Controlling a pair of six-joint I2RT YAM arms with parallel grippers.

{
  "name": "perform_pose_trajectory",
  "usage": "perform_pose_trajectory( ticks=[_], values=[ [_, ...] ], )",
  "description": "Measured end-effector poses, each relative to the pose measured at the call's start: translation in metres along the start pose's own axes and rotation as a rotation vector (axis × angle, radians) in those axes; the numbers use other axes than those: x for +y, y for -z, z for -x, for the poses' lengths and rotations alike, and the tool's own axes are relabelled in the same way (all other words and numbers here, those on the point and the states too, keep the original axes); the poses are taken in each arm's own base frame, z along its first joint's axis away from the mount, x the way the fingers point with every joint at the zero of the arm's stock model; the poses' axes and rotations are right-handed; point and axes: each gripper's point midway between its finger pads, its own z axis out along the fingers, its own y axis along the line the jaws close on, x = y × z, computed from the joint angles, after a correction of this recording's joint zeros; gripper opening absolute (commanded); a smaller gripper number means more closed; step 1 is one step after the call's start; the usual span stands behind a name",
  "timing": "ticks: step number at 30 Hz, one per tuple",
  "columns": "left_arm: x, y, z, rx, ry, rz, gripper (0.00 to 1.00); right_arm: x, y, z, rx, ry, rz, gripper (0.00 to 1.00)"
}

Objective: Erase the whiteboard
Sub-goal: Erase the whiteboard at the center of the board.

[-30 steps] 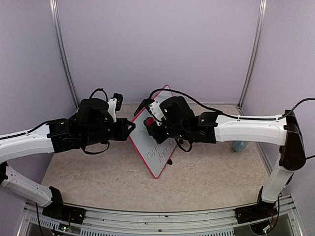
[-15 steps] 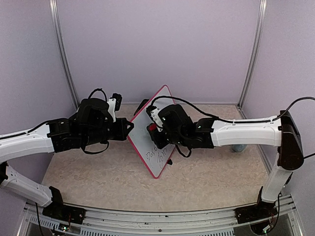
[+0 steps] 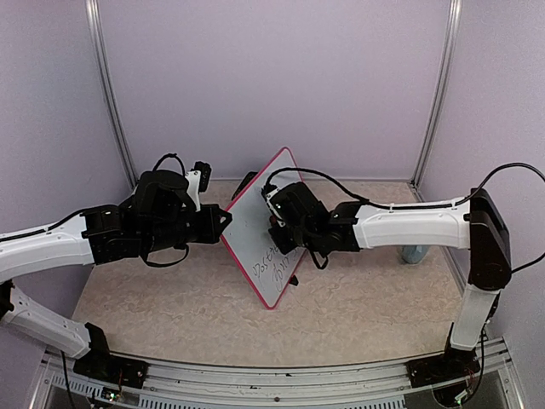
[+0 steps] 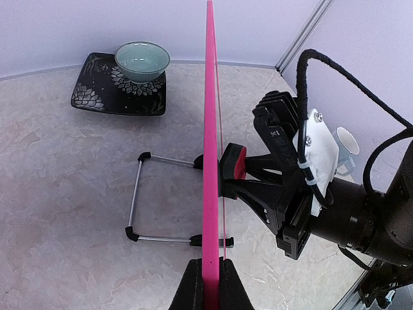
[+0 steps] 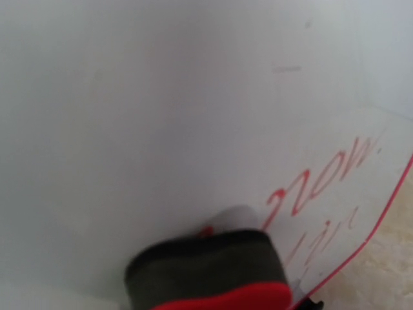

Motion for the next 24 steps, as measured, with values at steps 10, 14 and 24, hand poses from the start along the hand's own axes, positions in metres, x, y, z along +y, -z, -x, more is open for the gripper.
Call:
perform_pose_trajectory(
  ticks=[10, 14, 24],
  values=[
    [-0.006, 0.000, 0.000, 0.000, -0.001, -0.026, 0.00, 0.014, 0.029, 0.040, -0.109, -0.042, 0.199, 0.26],
    [-0.009, 0.000, 0.001, -0.002, -0.002, -0.040, 0.00, 0.016, 0.039, 0.057, -0.159, -0.061, 0.241, 0.26],
    [0.000, -0.001, 0.000, -0.003, 0.004, -0.001, 0.00, -0.006, 0.008, 0.044, -0.088, -0.121, 0.174, 0.25]
  ],
)
